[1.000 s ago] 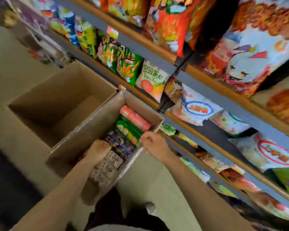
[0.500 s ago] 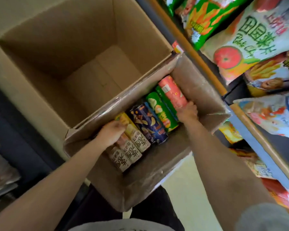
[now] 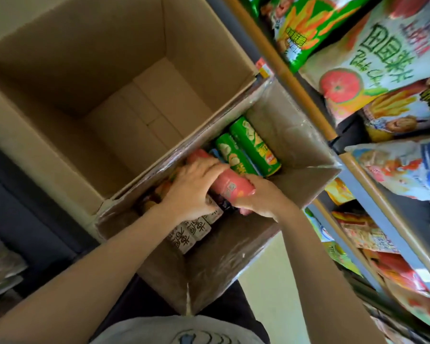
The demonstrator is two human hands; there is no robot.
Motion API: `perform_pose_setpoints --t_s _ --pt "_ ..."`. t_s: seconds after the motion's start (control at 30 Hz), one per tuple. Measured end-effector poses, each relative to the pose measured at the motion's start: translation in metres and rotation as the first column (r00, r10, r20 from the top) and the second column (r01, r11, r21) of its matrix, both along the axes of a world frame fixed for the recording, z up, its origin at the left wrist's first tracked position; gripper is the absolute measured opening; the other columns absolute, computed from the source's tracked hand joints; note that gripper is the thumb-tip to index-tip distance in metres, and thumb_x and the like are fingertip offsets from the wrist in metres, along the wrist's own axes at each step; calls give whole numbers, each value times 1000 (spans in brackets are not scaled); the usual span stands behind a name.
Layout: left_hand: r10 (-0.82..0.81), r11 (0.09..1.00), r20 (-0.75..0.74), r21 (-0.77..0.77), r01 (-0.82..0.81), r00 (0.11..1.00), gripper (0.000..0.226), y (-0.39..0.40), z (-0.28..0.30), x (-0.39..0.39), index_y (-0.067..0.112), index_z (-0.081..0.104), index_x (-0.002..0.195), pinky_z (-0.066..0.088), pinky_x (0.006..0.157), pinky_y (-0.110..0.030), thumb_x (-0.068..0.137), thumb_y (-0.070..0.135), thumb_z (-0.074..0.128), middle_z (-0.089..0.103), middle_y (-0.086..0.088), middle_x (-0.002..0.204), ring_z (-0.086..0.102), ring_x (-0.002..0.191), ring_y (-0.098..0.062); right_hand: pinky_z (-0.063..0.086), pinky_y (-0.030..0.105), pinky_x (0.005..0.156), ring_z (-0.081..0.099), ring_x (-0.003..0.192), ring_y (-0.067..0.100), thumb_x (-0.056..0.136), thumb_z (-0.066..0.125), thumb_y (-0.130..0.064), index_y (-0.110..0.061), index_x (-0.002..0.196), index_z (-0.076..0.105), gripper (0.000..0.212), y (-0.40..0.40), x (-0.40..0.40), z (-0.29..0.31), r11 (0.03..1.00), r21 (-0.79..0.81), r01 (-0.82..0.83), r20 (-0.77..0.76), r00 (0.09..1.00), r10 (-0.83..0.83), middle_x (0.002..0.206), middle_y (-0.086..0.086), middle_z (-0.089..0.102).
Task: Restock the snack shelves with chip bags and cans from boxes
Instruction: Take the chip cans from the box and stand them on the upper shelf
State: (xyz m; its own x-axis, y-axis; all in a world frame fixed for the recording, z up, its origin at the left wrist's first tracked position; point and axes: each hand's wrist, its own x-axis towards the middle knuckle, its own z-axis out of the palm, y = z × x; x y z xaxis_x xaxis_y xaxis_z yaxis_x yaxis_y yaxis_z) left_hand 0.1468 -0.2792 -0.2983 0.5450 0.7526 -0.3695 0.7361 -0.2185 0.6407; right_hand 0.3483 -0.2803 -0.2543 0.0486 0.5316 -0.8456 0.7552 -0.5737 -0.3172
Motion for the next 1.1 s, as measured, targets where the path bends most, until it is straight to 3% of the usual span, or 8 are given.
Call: perform_pose_setpoints --t_s 0.1,0.2,0.43,0.53,0.63,0.77,0.9,1.1 --pt "-68 998 -26 8 68 997 94 -10 -3 12 29 36 148 27 110 -39 68 46 81 45 2 144 41 135 -22 54 30 85 59 108 16 74 85 -28 -31 138 47 74 2 4 14 998 -54 28 -170 985 -37 124 -4 56" --pt "120 980 -89 -151 -133 989 81 -17 -1 10 26 42 137 44 75 -29 68 48 79 58 7 115 60 101 -17 53 29 86 58 114 21 76 86 -28 -30 150 33 90 9 0 0 985 -22 171 -219 961 -172 126 1 55" --pt "576 569 -154 -630 -529 802 32 -32 -23 -8 35 54 95 50 74 -25 78 38 80 66 8 89 64 82 -9 38 33 104 44 137 27 78 77 -56 -13 150 36 93 29 -34 -83 979 -49 196 -106 974 -200 150 6 46" --pt "694 375 -283 -642 -668 662 60 -28 -35 -19 27 51 117 50 93 -37 72 52 81 62 -2 114 62 105 -23 37 32 102 45 135 34 100 49 -52 -5 144 45 64 33 -50 -123 938 119 327 -1 944 -329 146 17 50" --pt "688 320 -369 -619 -717 625 116 -21 -43 -27 28 40 143 45 105 -50 43 77 71 55 -3 134 56 121 -29 42 42 105 49 130 36 89 65 -53 -8 140 43 71 22 -47 -165 965 143 221 147 959 -242 140 17 52" --pt "717 283 -347 -647 -708 605 105 -23 -41 -28 35 50 131 50 99 -48 37 77 71 62 0 125 62 111 -26 50 45 96 56 119 36 76 77 -49 -10 130 46 74 9 -35 -178 994 85 -71 309 950 42 128 16 55" --pt "819 224 -240 -703 -675 521 36 -27 -9 -22 32 62 95 56 85 -35 71 50 82 70 2 97 69 89 -19 51 38 93 63 110 29 67 84 -39 -14 128 53 74 16 -29 -139 953 189 237 90 962 -257 120 8 65" --pt "914 -72 -181 -953 -295 363 58 -23 70 3 10 70 107 59 67 -34 70 55 75 76 -15 98 72 83 -28 58 30 83 70 92 11 71 88 -8 -22 111 62 50 2 8 2 702 318 637 -431 756 -492 105 0 73"
